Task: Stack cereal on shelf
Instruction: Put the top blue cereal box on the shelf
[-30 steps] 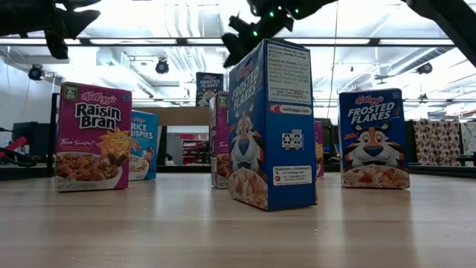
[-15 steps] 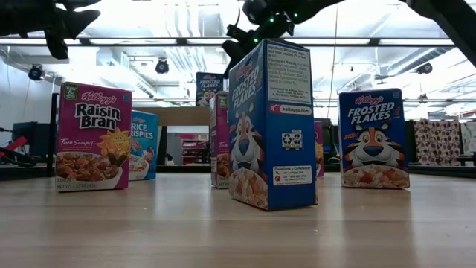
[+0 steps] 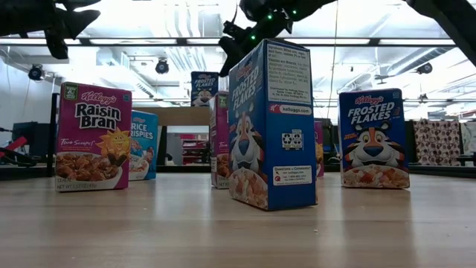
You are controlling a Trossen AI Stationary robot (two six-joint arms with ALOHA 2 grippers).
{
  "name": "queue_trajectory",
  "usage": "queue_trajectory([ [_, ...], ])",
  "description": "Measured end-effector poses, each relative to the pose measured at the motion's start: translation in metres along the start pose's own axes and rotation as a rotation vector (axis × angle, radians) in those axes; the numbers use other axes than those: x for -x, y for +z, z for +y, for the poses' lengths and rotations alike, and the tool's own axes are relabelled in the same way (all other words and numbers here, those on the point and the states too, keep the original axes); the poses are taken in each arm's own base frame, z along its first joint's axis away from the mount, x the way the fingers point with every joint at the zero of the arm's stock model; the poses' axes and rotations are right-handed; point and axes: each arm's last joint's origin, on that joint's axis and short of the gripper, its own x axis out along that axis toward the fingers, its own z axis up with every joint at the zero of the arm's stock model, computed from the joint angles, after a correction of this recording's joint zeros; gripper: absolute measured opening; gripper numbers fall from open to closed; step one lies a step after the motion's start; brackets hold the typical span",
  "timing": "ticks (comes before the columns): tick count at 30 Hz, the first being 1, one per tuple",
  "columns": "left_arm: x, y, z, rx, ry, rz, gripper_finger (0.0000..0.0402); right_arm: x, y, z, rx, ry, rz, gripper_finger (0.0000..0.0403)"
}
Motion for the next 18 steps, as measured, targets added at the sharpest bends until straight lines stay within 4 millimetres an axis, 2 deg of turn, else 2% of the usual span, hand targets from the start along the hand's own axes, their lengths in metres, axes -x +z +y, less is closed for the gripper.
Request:
queue_trajectory([
  [9, 0.000, 0.000, 0.000, 0.000, 0.000, 0.000, 0.0135, 0.006, 0.001, 0.003, -0.008, -0.024, 0.029, 0.0009],
  [13, 0.000, 0.000, 0.000, 0.000, 0.000, 0.000, 0.0135, 0.020, 0.011, 0.005, -0.003, -0.057, 0.016, 0.0009],
  [18, 0.000, 0.000, 0.000, 0.000, 0.000, 0.000, 0.0135, 0.039, 0.025, 0.023, 0.037, -0.016, -0.038, 0.0009],
])
